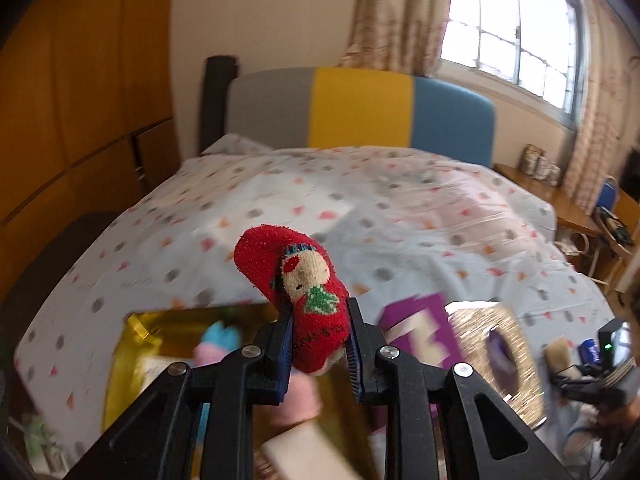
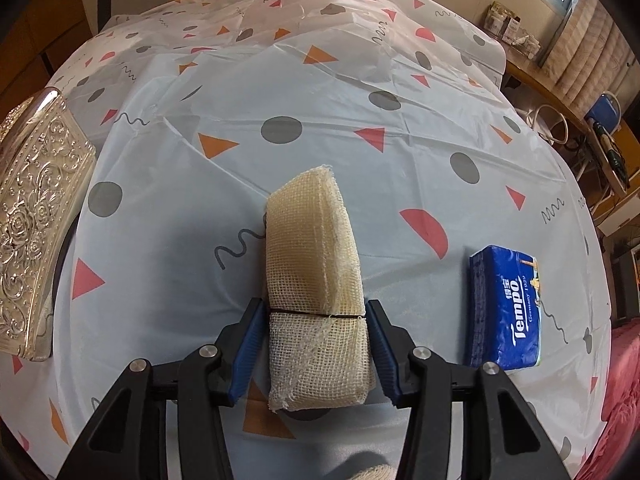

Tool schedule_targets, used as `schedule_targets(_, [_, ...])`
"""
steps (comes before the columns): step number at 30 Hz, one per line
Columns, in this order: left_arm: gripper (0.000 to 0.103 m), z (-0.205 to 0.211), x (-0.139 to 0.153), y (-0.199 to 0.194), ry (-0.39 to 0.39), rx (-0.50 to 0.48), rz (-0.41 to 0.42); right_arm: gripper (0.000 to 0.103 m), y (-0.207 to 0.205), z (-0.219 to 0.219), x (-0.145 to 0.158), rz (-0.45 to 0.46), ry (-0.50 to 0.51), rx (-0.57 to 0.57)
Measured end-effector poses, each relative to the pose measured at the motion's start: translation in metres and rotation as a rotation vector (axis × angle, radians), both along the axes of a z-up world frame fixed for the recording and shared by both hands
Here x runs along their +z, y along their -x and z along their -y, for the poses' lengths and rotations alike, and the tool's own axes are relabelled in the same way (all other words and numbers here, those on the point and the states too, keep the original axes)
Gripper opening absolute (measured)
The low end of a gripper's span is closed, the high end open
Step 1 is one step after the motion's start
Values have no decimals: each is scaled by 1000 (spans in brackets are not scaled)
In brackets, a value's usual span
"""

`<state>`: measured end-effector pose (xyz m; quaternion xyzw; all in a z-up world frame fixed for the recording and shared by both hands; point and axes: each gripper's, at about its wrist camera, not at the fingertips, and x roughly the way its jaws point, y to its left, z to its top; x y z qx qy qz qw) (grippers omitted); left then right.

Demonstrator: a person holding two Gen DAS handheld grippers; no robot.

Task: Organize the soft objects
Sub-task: 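Carry the red sock doll toward the gold tray with the left gripper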

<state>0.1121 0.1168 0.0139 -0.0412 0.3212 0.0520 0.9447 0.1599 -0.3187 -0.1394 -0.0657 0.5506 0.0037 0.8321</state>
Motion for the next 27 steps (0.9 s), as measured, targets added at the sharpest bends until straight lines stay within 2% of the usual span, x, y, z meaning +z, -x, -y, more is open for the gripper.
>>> schedule_targets(8, [24,-48,-20,56,-4,103,-4,46,-1,-6,0,11,28,19])
schedule_targets(17, [24,-84,-24,102,6,167,9,44,7,-19,1,25,83,13])
schedule_targets(27, [24,-112,-52,132,20,227,-54,44,10,-22,2,23,98,-9])
